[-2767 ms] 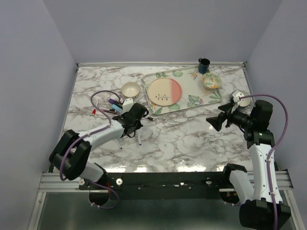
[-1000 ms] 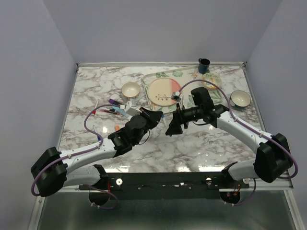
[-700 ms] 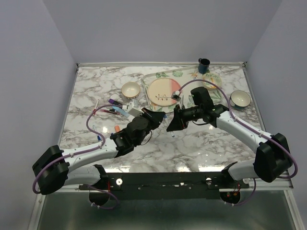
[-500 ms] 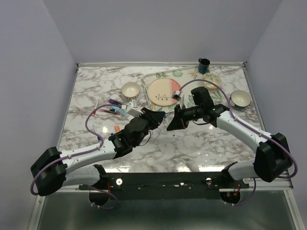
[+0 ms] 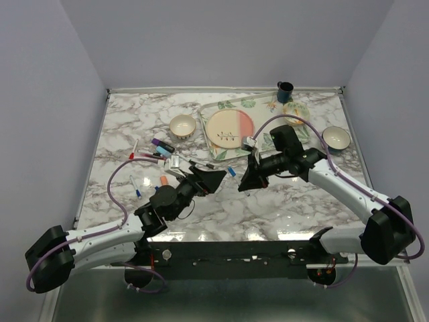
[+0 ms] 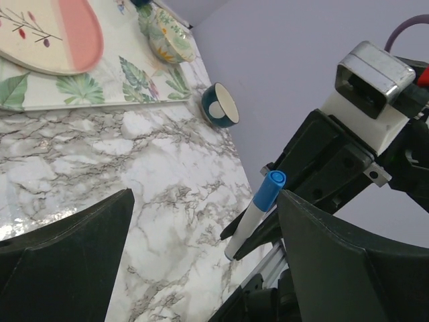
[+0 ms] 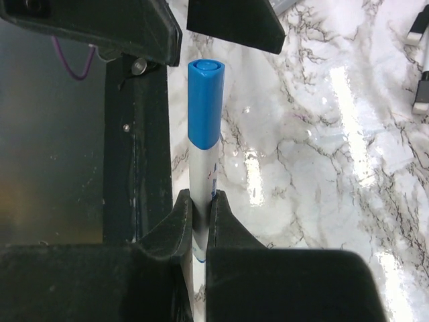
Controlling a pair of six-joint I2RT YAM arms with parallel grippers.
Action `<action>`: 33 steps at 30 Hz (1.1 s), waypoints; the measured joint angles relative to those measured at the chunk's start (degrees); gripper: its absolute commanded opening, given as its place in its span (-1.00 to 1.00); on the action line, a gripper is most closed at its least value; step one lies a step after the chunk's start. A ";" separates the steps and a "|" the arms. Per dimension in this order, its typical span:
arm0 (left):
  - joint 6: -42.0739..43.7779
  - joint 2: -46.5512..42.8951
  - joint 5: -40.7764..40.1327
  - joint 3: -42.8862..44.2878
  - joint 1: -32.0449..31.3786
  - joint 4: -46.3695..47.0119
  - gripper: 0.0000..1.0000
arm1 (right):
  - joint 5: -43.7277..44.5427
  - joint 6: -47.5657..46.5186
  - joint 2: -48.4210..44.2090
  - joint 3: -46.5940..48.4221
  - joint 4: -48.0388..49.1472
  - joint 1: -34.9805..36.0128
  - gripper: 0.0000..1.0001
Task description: Open the pen caps
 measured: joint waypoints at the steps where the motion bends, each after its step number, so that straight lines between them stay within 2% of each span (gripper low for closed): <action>1: 0.15 -0.13 0.35 -0.09 0.00 0.55 0.92 | -0.37 -0.48 0.00 -0.02 -0.37 0.00 -0.99; 8: 1.14 2.75 3.13 -0.07 0.00 6.32 0.83 | -2.29 -2.45 0.39 -0.07 -1.73 0.02 -0.99; 16: 0.98 11.13 5.99 2.73 0.00 10.54 0.53 | -3.32 -2.93 0.46 -0.39 -2.21 0.09 -0.99; 20: 0.94 12.81 6.75 3.17 0.00 12.26 0.31 | -3.63 -2.91 0.50 -0.68 -2.21 0.09 -0.99; 21: 0.98 13.16 6.95 3.52 0.00 12.41 0.20 | -3.78 -2.91 0.55 -0.74 -2.21 0.09 -0.99; 28: 1.36 14.43 8.90 4.81 0.00 14.38 -0.26 | -4.42 -2.84 0.70 -0.81 -2.19 0.11 -0.99; 32: 1.64 14.43 9.94 4.85 0.00 15.34 -0.59 | -4.46 -2.67 0.83 -0.85 -2.19 0.11 -0.99; 33: 1.88 14.43 10.40 4.87 0.00 15.69 -0.73 | -4.44 -2.58 0.90 -0.85 -2.21 0.11 -0.99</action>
